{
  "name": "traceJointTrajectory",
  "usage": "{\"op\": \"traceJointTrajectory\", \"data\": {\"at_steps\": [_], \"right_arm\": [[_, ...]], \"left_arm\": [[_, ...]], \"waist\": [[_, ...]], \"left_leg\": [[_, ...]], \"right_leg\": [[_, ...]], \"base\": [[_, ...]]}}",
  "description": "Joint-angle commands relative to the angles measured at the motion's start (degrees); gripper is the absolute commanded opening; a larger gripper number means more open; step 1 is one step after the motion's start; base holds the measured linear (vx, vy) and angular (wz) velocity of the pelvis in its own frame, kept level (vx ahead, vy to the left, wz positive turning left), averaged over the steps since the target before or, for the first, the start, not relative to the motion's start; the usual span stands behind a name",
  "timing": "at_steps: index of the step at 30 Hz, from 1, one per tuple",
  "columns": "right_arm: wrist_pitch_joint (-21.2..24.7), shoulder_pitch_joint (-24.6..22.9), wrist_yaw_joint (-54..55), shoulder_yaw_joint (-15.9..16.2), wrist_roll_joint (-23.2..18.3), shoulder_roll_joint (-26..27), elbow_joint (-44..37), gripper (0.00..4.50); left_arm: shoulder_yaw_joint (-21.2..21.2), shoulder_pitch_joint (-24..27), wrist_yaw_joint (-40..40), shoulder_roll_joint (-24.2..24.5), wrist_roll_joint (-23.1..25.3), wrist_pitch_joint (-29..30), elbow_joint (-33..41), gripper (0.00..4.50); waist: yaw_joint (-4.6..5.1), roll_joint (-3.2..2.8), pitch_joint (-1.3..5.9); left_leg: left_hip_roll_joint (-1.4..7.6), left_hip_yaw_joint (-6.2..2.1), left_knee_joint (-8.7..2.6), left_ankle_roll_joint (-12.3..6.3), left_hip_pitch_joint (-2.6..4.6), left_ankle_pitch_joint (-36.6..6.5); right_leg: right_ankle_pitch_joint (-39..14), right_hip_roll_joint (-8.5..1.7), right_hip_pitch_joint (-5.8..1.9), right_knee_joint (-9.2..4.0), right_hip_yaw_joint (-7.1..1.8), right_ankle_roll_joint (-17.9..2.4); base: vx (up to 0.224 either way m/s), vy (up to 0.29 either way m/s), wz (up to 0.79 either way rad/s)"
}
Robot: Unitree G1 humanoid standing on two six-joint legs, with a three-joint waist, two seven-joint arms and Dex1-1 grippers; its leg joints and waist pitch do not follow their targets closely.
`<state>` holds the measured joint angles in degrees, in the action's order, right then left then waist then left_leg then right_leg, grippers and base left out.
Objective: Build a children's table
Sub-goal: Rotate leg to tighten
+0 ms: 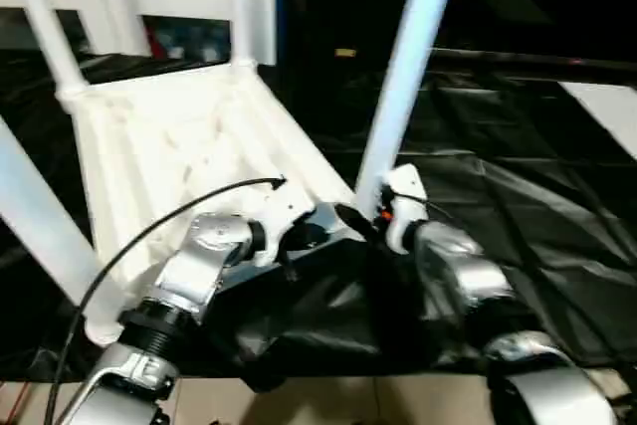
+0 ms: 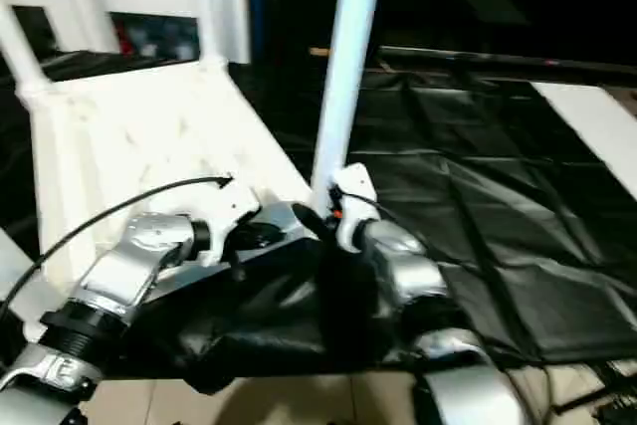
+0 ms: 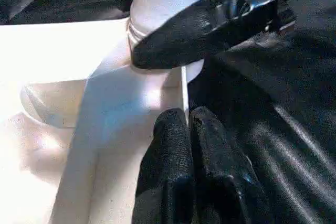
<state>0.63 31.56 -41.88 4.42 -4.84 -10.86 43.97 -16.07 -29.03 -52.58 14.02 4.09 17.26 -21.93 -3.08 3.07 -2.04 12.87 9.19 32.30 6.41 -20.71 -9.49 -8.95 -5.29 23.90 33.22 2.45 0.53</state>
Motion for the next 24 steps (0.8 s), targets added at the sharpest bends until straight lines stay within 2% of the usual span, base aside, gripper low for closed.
{"op": "traceJointTrajectory", "data": {"at_steps": [1, 2, 3, 5, 7, 9, 13, 17, 18, 21, 23, 24], "right_arm": [[1.0, -3.1, -10.2, 0.9, -1.7, -5.0, -5.3, 3.57], [1.0, -3.3, -10.8, 0.8, -1.9, -5.4, -5.6, 3.57], [1.9, -4.3, -14.1, -0.3, -3.4, -8.1, -7.2, 3.57], [2.9, -5.2, -16.7, -1.7, -4.9, -10.6, -8.9, 3.57], [4.3, -6.3, -19.8, -3.1, -7.0, -13.8, -10.6, 3.57], [4.8, -6.7, -20.8, -3.7, -7.7, -14.9, -11.1, 3.57], [7.7, -7.9, -22.7, -6.1, -9.8, -18.4, -12.4, 3.57], [7.9, -7.6, -21.3, -7.4, -10.1, -19.3, -11.7, 3.57], [7.2, -6.3, -17.6, -8.6, -9.6, -18.9, -9.8, 3.57], [4.5, -3.6, -9.1, -9.4, -7.0, -16.9, -5.8, 3.57], [4.1, -3.3, -8.0, -9.4, -6.8, -16.4, -5.5, 3.57], [4.1, -2.9, -7.4, -9.4, -6.8, -15.8, -5.4, 3.57]], "left_arm": [[-2.6, -0.1, -2.3, -0.2, 0.1, -1.3, -0.1, 0.00], [-2.6, -0.1, -2.5, -0.1, 0.0, -1.4, -0.1, 0.00], [-2.6, 0.1, -3.9, 0.5, -0.5, -1.9, 0.1, 0.00], [-2.8, 0.4, -5.3, 1.4, -0.8, -2.9, 0.3, 0.00], [-3.2, 0.8, -7.2, 2.6, -1.0, -4.2, 0.4, 0.00], [-3.3, 1.0, -8.0, 3.1, -1.2, -4.9, 0.6, 0.00], [-4.2, 1.9, -13.5, 5.4, -3.1, -6.6, 2.1, 0.00], [-4.8, 2.2, -16.8, 6.8, -4.0, -7.7, 2.8, 0.00], [-5.2, 2.2, -20.2, 8.0, -5.5, -8.2, 3.4, 0.00], [-6.0, 2.1, -25.8, 10.2, -7.4, -8.3, 4.5, 0.00], [-6.1, 2.2, -26.3, 10.7, -7.4, -8.6, 4.5, 0.00], [-6.2, 2.1, -27.0, 11.3, -7.2, -8.9, 4.4, 0.00]], "waist": [[-0.23, -0.64, 3.06], [-0.99, -0.74, 3.25], [-1.03, -0.52, 3.28], [-1.29, -0.51, 3.58], [-1.51, -0.43, 3.64], [-1.79, -0.36, 3.55], [-1.94, -0.37, 3.19], [-1.94, -0.46, 3.09], [-1.90, -0.67, 3.12], [-1.85, -0.74, 3.24], [-1.81, -0.72, 3.26], [-1.72, -0.80, 3.20]], "left_leg": [[-0.17, 1.33, -3.78, -1.99, 0.80, -21.3], [0.03, 1.69, -3.52, -2.99, 1.24, -19.1], [-0.02, 1.93, -3.39, -3.90, 0.84, -16.9], [-0.13, 1.78, -3.20, -4.68, 0.06, -12.5], [-0.15, 1.84, -3.00, -5.27, 0.00, -10.7], [-0.13, 1.95, -2.92, -5.48, 0.12, -10.7], [0.00, 1.94, -3.30, -3.67, 0.33, -14.8], [0.00, 1.98, -3.38, -2.33, 0.60, -16.9], [-0.06, 1.91, -3.46, -1.81, 0.54, -16.6], [-0.18, 1.94, -3.40, -0.79, 0.49, -15.5], [-0.25, 1.92, -3.41, -0.40, 0.35, -15.2], [-0.24, 2.01, -3.31, -0.57, 0.57, -16.1]], "right_leg": [[-15.8, -0.87, -2.11, -3.95, -1.07, -10.3], [-11.8, -0.74, -2.02, -3.67, -1.16, -11.5], [-8.6, -0.64, -2.29, -3.16, -1.22, -12.8], [-4.7, -0.82, -3.13, -2.41, -1.10, -13.5], [-2.3, -0.81, -3.32, -2.08, -1.05, -14.2], [-2.6, -0.88, -3.24, -2.12, -1.04, -14.4], [-11.2, -1.05, -2.97, -2.96, -0.99, -12.8], [-14.8, -1.05, -2.59, -3.31, -0.98, -11.6], [-15.1, -1.07, -2.59, -3.26, -0.97, -11.4], [-13.8, -1.08, -2.52, -2.95, -1.00, -11.8], [-13.4, -1.00, -2.65, -2.83, -0.97, -11.8], [-13.2, -0.85, -2.45, -2.76, -1.04, -11.7]], "base": [[0.049, -0.007, 0.18], [0.049, -0.007, 0.18], [0.059, -0.004, 0.17], [0.050, -0.001, 0.04], [0.000, 0.000, 0.00], [0.000, 0.000, 0.00], [0.000, 0.000, 0.00], [0.000, 0.000, 0.00], [0.000, 0.000, 0.00], [0.000, 0.000, 0.00], [0.000, 0.000, 0.00], [0.000, 0.000, 0.00]]}}
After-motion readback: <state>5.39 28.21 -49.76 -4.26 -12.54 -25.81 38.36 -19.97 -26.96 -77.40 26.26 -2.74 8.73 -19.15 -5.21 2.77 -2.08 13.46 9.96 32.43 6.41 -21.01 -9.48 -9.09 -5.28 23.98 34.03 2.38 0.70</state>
